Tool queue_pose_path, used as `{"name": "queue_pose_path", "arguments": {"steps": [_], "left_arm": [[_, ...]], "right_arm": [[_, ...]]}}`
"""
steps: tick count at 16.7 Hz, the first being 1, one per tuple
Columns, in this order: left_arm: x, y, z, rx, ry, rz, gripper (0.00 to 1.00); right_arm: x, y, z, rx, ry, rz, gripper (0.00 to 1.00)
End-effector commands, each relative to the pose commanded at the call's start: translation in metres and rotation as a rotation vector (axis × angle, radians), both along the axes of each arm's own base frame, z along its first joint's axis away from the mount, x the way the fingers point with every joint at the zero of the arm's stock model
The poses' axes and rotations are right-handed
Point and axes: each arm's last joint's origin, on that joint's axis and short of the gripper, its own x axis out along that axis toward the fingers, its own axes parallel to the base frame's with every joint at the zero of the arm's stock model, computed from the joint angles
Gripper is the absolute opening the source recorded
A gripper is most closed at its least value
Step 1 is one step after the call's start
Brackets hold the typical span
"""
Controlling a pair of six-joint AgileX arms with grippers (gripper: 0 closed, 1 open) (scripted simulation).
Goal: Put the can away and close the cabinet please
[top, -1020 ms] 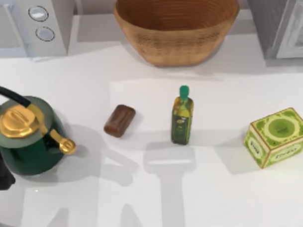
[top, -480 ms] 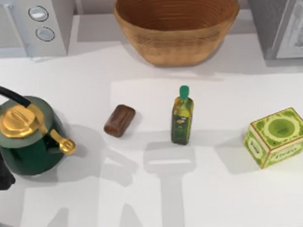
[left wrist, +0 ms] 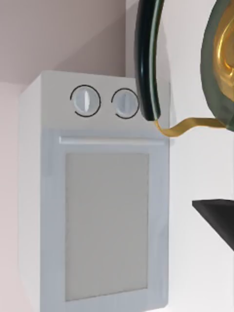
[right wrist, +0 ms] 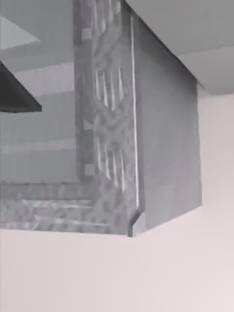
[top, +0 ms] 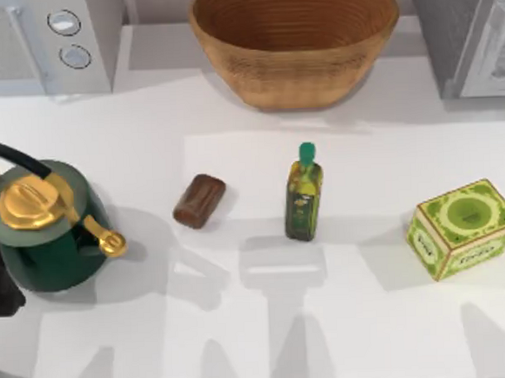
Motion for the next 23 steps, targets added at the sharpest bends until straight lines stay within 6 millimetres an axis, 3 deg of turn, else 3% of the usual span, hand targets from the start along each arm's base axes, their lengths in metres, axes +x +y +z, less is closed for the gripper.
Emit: {"name": "queue_pose_path", "arguments": {"steps": [3,5,11,15,17,19,23], "left_arm": [[0.000,0.000,0.000,0.000,0.000,0.000,1.00],[0.000,0.000,0.000,0.000,0.000,0.000,1.00],[0.000,0.000,0.000,0.000,0.000,0.000,1.00],[0.000,0.000,0.000,0.000,0.000,0.000,1.00],[0.000,0.000,0.000,0.000,0.000,0.000,1.00],[0.000,0.000,0.000,0.000,0.000,0.000,1.00],[0.000,0.000,0.000,0.000,0.000,0.000,1.00]], "right_arm": [[-0.014,0.026,0.035,-0.035,-0.019,-0.015,1.00],[-0.018,0.033,0.043,-0.045,-0.024,-0.020,1.00],[-0.015,0.033,0.043,-0.041,-0.023,-0.016,1.00],[0.020,0.045,0.033,0.007,0.012,-0.005,1.00],[0.047,0.064,0.028,0.025,0.037,0.017,1.00],[0.074,0.097,0.026,0.025,0.056,0.034,1.00],[0.104,0.189,0.030,-0.015,0.053,0.031,1.00]]}}
